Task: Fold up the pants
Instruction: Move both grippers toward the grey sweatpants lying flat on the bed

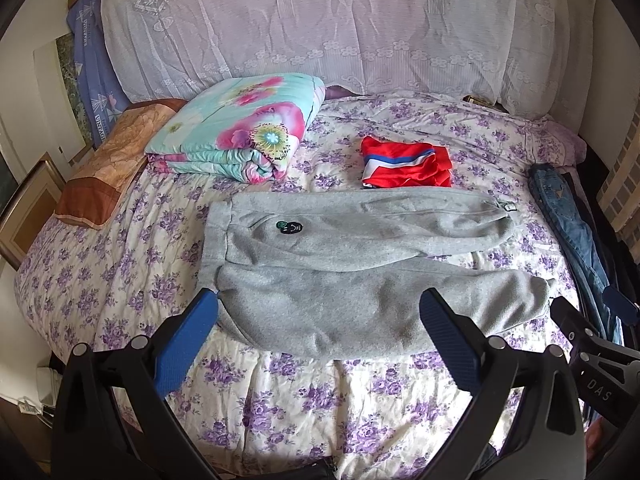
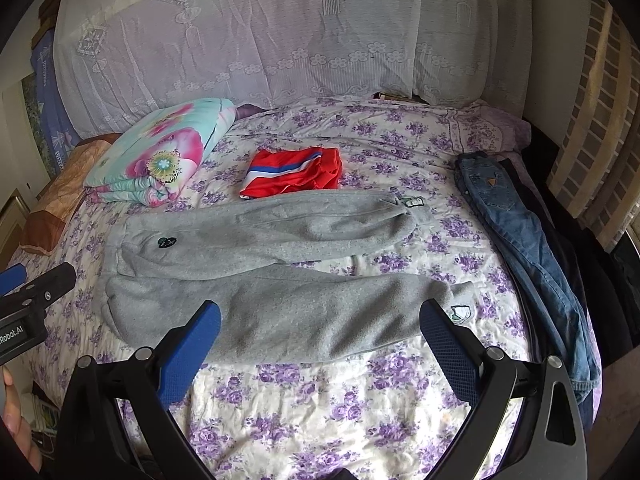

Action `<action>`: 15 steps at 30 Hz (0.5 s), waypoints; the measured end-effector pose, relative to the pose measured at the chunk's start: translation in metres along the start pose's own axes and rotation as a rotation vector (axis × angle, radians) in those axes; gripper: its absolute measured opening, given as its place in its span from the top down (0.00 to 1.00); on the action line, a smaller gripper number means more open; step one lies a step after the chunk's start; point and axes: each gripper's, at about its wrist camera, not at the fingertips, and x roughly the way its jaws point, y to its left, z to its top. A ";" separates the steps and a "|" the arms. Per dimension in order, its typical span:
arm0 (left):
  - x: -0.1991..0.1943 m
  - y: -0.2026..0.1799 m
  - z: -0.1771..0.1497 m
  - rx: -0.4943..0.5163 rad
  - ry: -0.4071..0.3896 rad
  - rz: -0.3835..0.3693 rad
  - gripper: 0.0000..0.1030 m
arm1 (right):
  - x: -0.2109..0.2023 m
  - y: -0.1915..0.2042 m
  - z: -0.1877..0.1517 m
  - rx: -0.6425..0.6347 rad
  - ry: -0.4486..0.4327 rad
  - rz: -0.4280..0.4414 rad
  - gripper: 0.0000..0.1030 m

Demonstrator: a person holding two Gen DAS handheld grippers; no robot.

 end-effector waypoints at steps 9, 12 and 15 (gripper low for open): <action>0.001 0.006 -0.003 -0.006 0.000 -0.001 0.05 | -0.002 0.004 0.000 -0.005 -0.002 0.002 0.03; 0.001 0.005 -0.001 -0.003 0.001 -0.002 0.05 | -0.002 0.004 0.000 -0.005 -0.002 0.001 0.03; 0.001 0.005 -0.001 -0.004 0.001 -0.003 0.05 | -0.001 0.004 0.001 -0.004 -0.001 0.001 0.03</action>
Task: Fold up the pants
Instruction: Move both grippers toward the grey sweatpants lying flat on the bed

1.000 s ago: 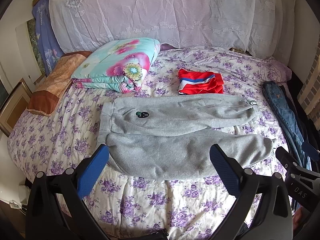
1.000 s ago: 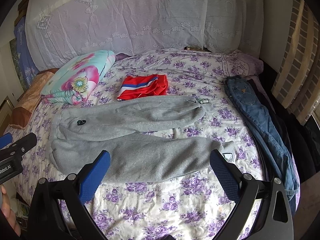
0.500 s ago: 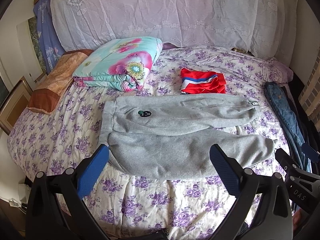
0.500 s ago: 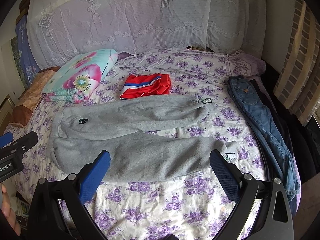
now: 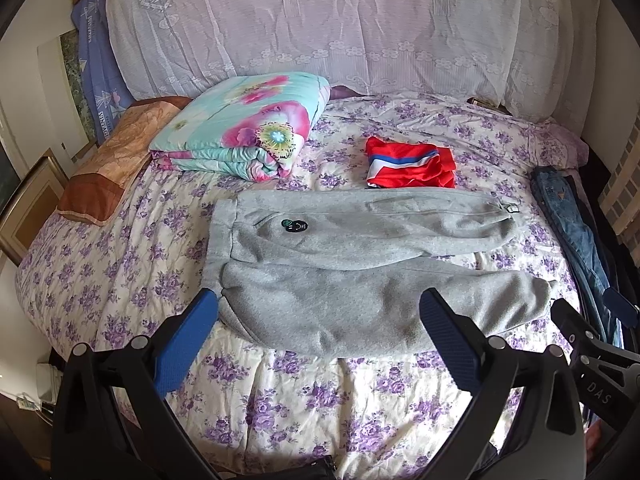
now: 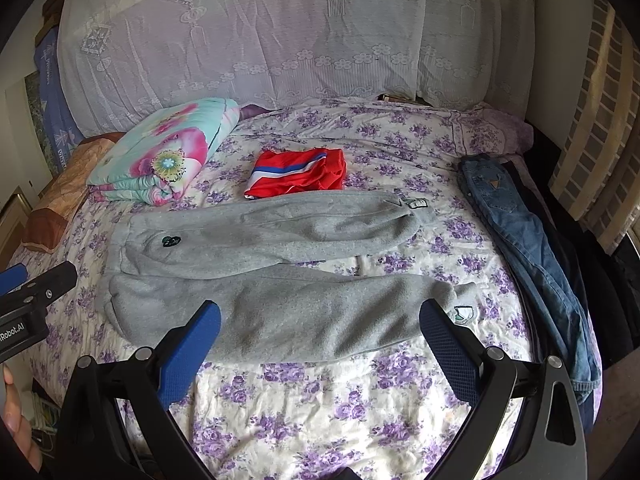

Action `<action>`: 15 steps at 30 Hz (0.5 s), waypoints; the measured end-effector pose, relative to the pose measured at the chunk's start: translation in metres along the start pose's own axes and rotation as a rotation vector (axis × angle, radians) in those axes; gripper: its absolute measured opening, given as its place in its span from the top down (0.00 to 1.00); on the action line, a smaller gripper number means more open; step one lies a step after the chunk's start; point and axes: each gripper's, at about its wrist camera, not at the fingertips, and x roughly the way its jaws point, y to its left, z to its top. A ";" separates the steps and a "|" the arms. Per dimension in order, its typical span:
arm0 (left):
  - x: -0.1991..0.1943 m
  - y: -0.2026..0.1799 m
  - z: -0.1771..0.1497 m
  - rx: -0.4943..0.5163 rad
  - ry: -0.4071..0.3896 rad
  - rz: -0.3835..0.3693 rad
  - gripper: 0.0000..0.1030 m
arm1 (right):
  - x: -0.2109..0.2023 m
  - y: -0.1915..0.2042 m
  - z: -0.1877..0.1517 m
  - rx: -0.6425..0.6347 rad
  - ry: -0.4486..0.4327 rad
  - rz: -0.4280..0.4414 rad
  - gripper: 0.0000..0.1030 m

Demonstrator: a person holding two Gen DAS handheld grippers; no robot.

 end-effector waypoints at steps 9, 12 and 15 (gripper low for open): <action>0.000 0.001 0.000 -0.001 0.001 -0.002 0.05 | 0.000 0.000 -0.001 0.001 -0.001 -0.001 0.03; 0.001 0.003 -0.001 -0.001 0.002 -0.001 0.05 | 0.000 0.001 -0.002 0.001 -0.001 -0.001 0.03; 0.001 0.003 -0.001 0.000 0.003 -0.002 0.05 | 0.000 0.000 -0.002 0.001 -0.002 -0.002 0.03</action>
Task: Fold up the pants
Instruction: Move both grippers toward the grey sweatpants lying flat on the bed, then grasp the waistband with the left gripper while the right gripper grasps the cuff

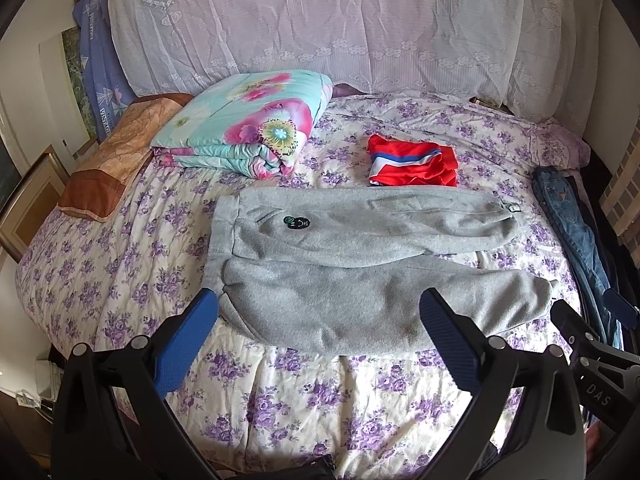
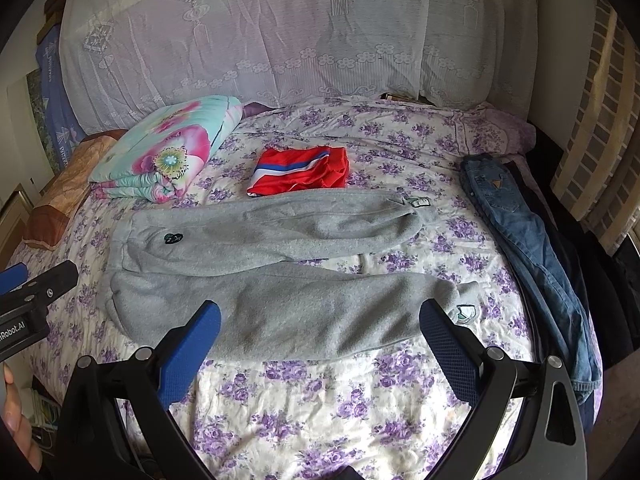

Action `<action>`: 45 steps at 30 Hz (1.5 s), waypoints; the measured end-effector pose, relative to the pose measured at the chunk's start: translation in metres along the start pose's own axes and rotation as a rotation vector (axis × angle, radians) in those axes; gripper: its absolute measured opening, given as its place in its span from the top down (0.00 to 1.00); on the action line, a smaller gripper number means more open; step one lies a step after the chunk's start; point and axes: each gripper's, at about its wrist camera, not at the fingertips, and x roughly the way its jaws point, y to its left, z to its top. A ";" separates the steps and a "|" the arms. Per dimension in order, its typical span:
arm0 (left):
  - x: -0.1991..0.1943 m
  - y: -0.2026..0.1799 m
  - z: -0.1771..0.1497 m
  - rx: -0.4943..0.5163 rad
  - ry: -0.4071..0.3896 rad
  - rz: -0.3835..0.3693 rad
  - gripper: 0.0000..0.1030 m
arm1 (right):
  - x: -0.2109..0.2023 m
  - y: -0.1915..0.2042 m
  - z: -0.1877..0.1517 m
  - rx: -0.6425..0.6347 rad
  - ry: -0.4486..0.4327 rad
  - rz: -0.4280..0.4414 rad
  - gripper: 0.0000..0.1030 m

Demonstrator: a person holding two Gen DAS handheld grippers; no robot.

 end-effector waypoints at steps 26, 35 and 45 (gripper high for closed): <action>0.169 0.050 -0.075 -0.238 0.528 -0.174 0.05 | 0.071 -0.045 -0.033 0.095 0.203 -0.091 0.03; 0.265 0.132 -0.087 -0.597 0.649 -0.218 0.05 | 0.090 -0.076 -0.039 0.114 0.267 -0.135 0.03; 0.276 0.143 -0.046 -0.607 0.542 -0.237 0.80 | 0.116 -0.121 -0.032 0.181 0.290 -0.095 0.03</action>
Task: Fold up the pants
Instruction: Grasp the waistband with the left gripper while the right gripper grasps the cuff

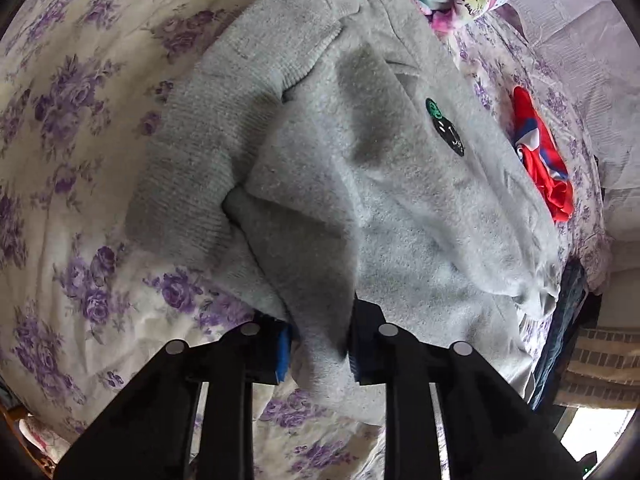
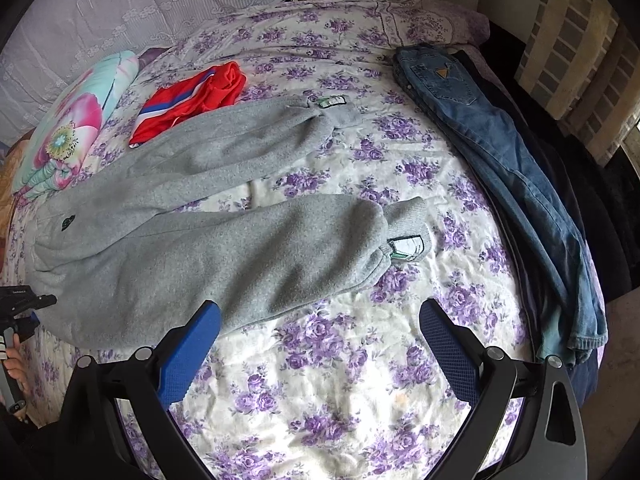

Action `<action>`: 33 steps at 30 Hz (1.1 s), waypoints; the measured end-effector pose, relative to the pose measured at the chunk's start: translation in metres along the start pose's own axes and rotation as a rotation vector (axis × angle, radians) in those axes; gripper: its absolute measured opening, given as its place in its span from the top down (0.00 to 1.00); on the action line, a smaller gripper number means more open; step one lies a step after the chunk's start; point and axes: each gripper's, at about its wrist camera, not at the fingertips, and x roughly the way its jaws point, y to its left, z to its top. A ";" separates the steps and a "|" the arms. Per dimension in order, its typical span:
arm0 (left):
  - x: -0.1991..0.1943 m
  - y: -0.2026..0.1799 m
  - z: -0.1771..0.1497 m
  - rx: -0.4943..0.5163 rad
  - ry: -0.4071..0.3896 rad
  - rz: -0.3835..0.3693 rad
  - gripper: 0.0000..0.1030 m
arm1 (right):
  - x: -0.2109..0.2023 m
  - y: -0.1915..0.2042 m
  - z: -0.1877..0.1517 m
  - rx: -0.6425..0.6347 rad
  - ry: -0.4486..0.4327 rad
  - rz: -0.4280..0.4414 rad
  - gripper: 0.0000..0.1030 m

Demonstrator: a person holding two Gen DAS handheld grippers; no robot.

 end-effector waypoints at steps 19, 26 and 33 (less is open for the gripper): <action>-0.004 0.016 -0.027 0.052 -0.010 0.110 0.78 | 0.135 -0.082 0.010 0.433 0.184 0.427 0.74; -0.023 0.015 -0.030 0.073 -0.059 0.098 0.79 | 0.106 -0.076 0.022 0.346 0.101 0.360 0.89; -0.054 0.049 -0.061 0.065 -0.048 0.075 0.79 | 0.080 -0.081 -0.028 0.258 0.188 0.278 0.88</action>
